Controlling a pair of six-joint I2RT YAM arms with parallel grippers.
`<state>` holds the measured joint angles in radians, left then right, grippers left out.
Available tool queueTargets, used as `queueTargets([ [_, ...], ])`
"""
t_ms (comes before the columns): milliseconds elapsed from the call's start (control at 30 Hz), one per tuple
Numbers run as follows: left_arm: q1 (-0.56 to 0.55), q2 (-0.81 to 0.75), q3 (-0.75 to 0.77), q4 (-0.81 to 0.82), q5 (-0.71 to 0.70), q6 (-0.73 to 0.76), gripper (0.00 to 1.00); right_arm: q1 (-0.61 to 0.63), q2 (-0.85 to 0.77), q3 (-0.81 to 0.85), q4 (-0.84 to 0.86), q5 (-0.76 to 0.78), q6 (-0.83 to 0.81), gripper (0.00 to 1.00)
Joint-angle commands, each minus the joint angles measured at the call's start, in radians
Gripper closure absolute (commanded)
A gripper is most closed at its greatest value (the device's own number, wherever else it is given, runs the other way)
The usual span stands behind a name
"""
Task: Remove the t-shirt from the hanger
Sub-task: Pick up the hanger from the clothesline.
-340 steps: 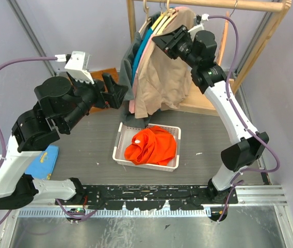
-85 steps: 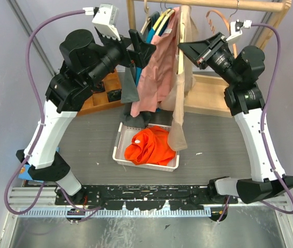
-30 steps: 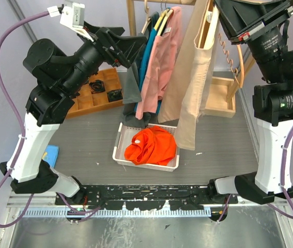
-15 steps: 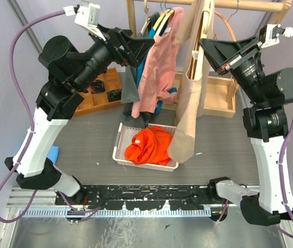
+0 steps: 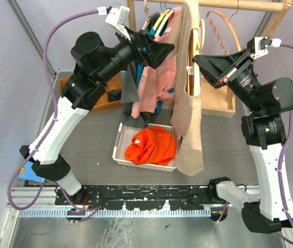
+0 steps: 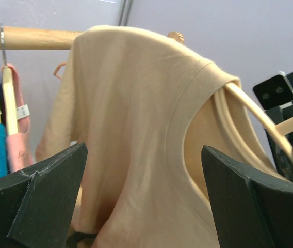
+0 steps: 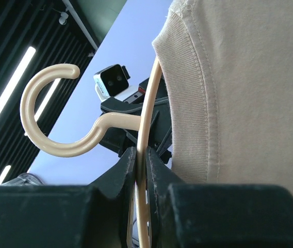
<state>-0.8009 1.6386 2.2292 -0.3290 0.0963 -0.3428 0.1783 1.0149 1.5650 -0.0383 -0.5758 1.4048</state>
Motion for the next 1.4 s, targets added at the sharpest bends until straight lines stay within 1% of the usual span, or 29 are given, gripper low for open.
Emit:
queueTargets([
  [0,0.0,0.024,0.021,0.11,0.08,-0.021,0.01,-0.004,-0.043,-0.035,0.124,-0.008,0.067,0.99],
  [200,-0.013,0.068,0.035,0.13,0.096,-0.019,0.02,-0.004,-0.076,-0.103,0.13,0.015,0.092,0.99],
  [533,-0.034,0.11,0.02,0.142,0.098,0.006,0.03,-0.003,-0.107,-0.161,0.131,0.028,0.108,0.99],
  [800,-0.061,0.143,0.023,0.166,0.062,0.058,0.05,-0.004,-0.114,-0.179,0.143,0.028,0.116,0.99],
  [833,-0.066,0.149,0.026,0.167,0.058,0.062,0.07,-0.004,-0.116,-0.181,0.143,0.028,0.118,0.99],
  [867,-0.068,0.155,0.033,0.165,0.056,0.068,0.11,-0.004,-0.117,-0.184,0.147,0.027,0.118,0.99],
  [1100,-0.081,0.178,0.058,0.162,0.027,0.085,0.43,-0.004,-0.122,-0.195,0.159,0.032,0.131,0.99],
  [1133,-0.082,0.178,0.057,0.161,0.024,0.088,0.47,-0.004,-0.123,-0.194,0.16,0.032,0.132,0.99],
  [1167,-0.083,0.176,0.053,0.159,0.017,0.09,0.48,-0.004,-0.124,-0.194,0.161,0.032,0.135,0.99],
  [1233,-0.084,0.171,0.042,0.157,0.007,0.097,0.47,-0.004,-0.127,-0.195,0.16,0.033,0.135,0.99],
  [1367,-0.086,0.134,-0.014,0.159,-0.006,0.114,0.28,-0.003,-0.131,-0.202,0.16,0.039,0.139,0.99],
])
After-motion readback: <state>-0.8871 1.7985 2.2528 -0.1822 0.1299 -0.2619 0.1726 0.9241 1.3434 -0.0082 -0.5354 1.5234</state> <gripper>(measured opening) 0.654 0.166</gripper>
